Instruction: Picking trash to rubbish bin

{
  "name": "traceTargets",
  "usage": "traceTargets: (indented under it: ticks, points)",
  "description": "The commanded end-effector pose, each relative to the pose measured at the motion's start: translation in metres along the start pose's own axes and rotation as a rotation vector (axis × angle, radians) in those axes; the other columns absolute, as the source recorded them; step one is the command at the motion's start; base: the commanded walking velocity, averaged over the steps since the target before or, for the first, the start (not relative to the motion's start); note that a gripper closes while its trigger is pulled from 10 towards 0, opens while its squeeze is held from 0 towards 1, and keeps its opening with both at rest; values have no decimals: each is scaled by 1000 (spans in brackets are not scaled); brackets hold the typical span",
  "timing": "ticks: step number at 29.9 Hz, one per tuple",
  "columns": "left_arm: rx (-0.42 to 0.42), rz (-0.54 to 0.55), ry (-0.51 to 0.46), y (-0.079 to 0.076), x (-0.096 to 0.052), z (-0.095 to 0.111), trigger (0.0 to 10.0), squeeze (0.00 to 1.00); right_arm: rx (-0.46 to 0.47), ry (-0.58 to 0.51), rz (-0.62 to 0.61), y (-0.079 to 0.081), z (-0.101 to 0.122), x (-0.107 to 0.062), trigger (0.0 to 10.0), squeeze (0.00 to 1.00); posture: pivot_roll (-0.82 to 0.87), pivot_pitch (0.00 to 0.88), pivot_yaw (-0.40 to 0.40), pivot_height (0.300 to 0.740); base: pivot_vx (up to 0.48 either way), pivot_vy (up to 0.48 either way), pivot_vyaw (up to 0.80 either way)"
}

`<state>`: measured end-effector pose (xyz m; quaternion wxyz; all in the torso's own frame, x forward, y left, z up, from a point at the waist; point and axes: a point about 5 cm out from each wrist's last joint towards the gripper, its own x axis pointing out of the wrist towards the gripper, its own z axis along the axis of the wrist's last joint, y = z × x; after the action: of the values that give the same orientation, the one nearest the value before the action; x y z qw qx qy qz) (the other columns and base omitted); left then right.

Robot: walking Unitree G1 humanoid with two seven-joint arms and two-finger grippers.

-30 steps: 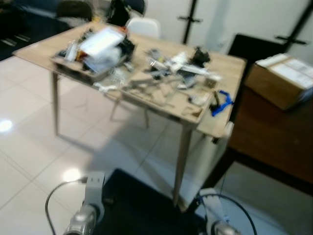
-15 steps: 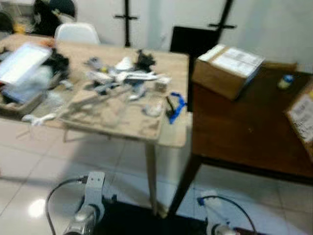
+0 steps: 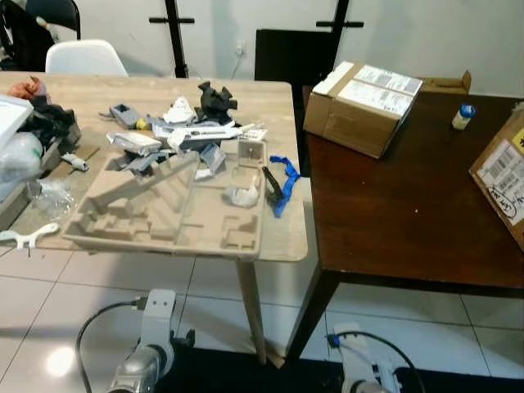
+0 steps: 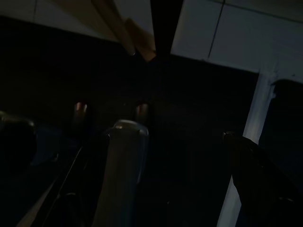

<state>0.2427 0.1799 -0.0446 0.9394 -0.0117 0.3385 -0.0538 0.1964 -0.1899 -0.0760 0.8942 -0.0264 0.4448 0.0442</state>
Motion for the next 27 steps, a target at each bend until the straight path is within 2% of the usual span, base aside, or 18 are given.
traceTargets:
  ticks: [1,5,14,16,18,21,27]
  points:
    - [9,-2,35,1,-3,-11,10000,0,11,28,2,-2,-9,-2,10000,0,-64,98,14,740,0,0,0]
    - [12,-2,34,1,-3,-11,10000,0,-21,17,38,-2,-7,-2,10000,0,-59,95,12,740,0,0,0]
    - [10,-3,34,1,-3,-11,10000,0,-21,12,45,-3,-6,-2,10000,0,-59,95,12,740,0,-53,0]
    - [-4,33,45,5,-4,-12,10000,0,-62,-42,181,-17,20,-4,10000,0,-73,75,11,740,0,0,0]
    - [-7,47,47,5,-3,-10,10000,0,-144,-77,295,-25,39,-7,10000,0,-76,72,8,740,0,0,0]
    - [-5,47,44,5,-2,-9,10000,0,-192,-105,351,-29,52,-10,10000,0,-81,72,6,740,0,0,0]
    - [-5,47,43,5,-2,-8,10000,0,-216,-113,371,-29,56,-11,10000,0,-81,72,6,740,0,0,0]
